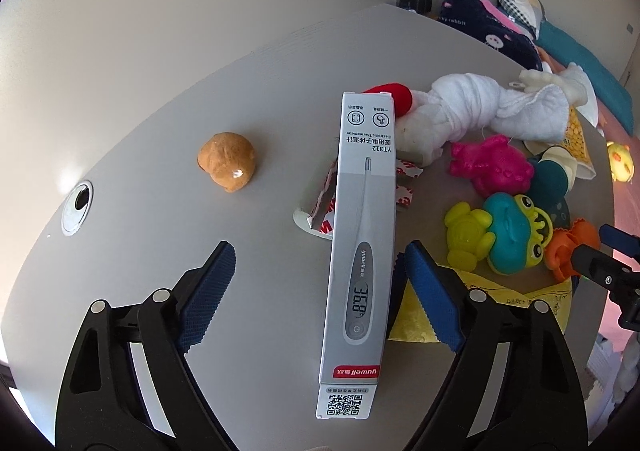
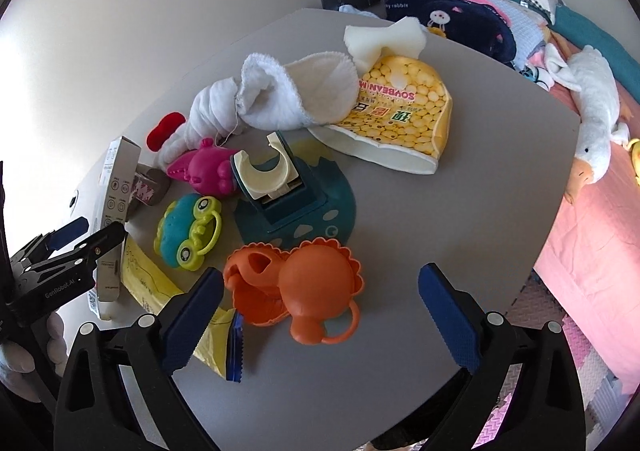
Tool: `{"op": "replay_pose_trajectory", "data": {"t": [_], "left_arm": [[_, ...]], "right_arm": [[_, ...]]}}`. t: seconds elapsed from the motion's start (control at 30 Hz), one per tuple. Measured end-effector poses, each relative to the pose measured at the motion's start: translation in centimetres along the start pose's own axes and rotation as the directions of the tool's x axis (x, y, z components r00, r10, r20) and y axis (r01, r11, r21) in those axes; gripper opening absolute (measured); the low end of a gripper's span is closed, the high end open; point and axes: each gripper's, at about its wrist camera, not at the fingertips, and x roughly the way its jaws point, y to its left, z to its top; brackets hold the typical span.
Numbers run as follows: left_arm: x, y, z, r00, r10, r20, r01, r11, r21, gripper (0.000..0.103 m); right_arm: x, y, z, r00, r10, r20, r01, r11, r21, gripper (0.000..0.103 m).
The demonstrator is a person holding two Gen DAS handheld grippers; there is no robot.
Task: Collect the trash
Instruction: 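Grasp the orange toy with the right gripper while the left grasps the thermometer box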
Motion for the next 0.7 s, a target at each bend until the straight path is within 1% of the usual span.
{"op": "replay_pose_trajectory", "data": {"t": [0.07,0.13,0.17,0.2,0.23,0.27,0.3,0.33,0.37,0.4,0.43,0.47,0.5,0.53,0.57,0.6,0.63,0.7], "left_arm": [[0.3,0.0,-0.1,1.0,0.003,-0.01,-0.003,1.0,0.003,0.083],[0.7,-0.1,0.0,1.0,0.012,-0.018,-0.012,1.0,0.002,0.075],[0.8,0.1,0.1,1.0,0.015,-0.023,-0.015,1.0,-0.005,0.073],[1.0,0.3,0.0,1.0,0.002,-0.03,-0.003,1.0,-0.01,0.069],[1.2,0.3,0.0,0.999,-0.01,-0.039,0.01,1.0,-0.012,0.065],[1.3,0.4,0.0,0.999,-0.013,-0.046,0.013,1.0,-0.013,0.065],[1.3,0.4,-0.1,0.999,-0.012,-0.051,0.011,1.0,-0.013,0.064],[1.4,0.5,-0.2,0.998,-0.015,-0.054,0.015,1.0,-0.012,0.064],[1.4,0.6,-0.2,0.998,-0.028,-0.057,0.027,1.0,-0.016,0.06],[1.4,0.8,-0.2,0.997,-0.045,-0.057,0.044,0.999,-0.025,0.058],[1.3,1.0,-0.2,0.997,-0.059,-0.05,0.058,0.998,-0.035,0.054],[1.2,1.2,-0.3,0.997,-0.07,-0.044,0.068,0.997,-0.043,0.052],[1.1,1.4,-0.3,0.996,-0.08,-0.04,0.078,0.996,-0.046,0.047],[1.0,1.4,-0.4,0.996,-0.081,-0.039,0.079,0.996,-0.043,0.039],[0.9,1.3,-0.4,0.997,-0.075,-0.036,0.074,0.997,-0.039,0.037],[0.8,1.3,-0.6,0.997,-0.067,-0.033,0.066,0.997,-0.031,0.035],[0.7,1.2,-0.7,0.998,-0.063,-0.03,0.062,0.998,-0.024,0.03],[0.3,1.2,-1.0,0.997,-0.067,-0.026,0.067,0.998,-0.02,0.028]], "right_arm": [[0.3,0.3,0.1,1.0,0.008,-0.009,-0.008,1.0,-0.015,0.098],[0.6,0.6,0.1,1.0,0.002,-0.02,-0.002,1.0,-0.03,0.098],[0.9,0.8,0.1,0.999,-0.013,-0.029,0.012,0.999,-0.038,0.098],[1.0,1.1,0.1,0.999,-0.031,-0.03,0.03,0.998,-0.049,0.097],[1.0,1.4,0.0,0.998,-0.053,-0.025,0.051,0.997,-0.064,0.094],[1.1,1.8,-0.2,0.997,-0.067,-0.023,0.065,0.995,-0.074,0.091],[1.1,2.0,-0.2,0.997,-0.08,-0.018,0.078,0.993,-0.084,0.087],[1.1,2.2,-0.2,0.997,-0.08,-0.014,0.079,0.993,-0.089,0.081],[1.0,2.3,-0.3,0.997,-0.082,-0.011,0.08,0.992,-0.093,0.076],[0.9,2.5,-0.3,0.996,-0.093,-0.007,0.092,0.991,-0.101,0.065],[0.7,2.6,-0.4,0.995,-0.102,-0.004,0.101,0.989,-0.106,0.06],[0.6,2.6,-0.4,0.995,-0.096,-0.008,0.095,0.99,-0.105,0.06],[0.6,2.6,-0.5,0.995,-0.096,-0.009,0.095,0.99,-0.108,0.057],[0.4,2.6,-0.7,0.995,-0.095,-0.011,0.093,0.989,-0.111,0.054],[0.3,2.5,-0.6,0.996,-0.086,-0.013,0.084,0.991,-0.107,0.051],[0.1,2.4,-0.6,0.997,-0.073,-0.016,0.071,0.993,-0.095,0.042],[0.0,2.2,-0.6,0.998,-0.053,-0.022,0.051,0.995,-0.082,0.034],[0.1,1.7,-0.1,0.999,-0.037,-0.032,0.035,0.997,-0.071,0.034]]}}
